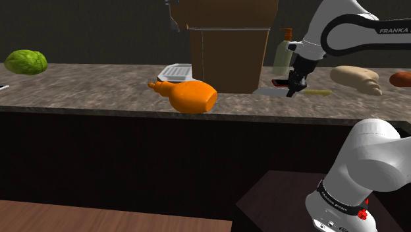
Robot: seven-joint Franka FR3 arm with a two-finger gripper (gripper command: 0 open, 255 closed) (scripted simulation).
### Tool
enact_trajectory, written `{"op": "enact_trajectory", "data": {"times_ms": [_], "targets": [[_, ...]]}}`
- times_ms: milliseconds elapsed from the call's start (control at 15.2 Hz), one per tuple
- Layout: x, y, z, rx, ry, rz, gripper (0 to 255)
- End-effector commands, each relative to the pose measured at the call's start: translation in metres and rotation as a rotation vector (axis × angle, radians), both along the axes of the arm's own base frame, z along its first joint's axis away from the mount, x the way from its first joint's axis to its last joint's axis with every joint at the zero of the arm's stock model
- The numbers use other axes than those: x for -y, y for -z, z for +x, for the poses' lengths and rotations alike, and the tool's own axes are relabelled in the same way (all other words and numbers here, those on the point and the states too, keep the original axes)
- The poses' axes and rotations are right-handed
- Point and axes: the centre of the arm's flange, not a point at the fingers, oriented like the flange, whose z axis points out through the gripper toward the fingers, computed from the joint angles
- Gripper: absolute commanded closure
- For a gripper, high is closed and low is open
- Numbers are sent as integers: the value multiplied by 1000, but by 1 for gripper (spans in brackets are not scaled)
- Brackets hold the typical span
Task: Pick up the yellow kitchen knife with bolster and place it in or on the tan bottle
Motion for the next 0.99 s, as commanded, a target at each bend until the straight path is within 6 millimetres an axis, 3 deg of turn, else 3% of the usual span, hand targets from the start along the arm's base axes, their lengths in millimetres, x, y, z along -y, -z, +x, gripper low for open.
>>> {"op": "enact_trajectory", "data": {"times_ms": [0,264,924], "targets": [[0,0,0,0,0,0,255],[0,0,0,0,0,0,255],[0,-53,0,0,0,0,255]]}}
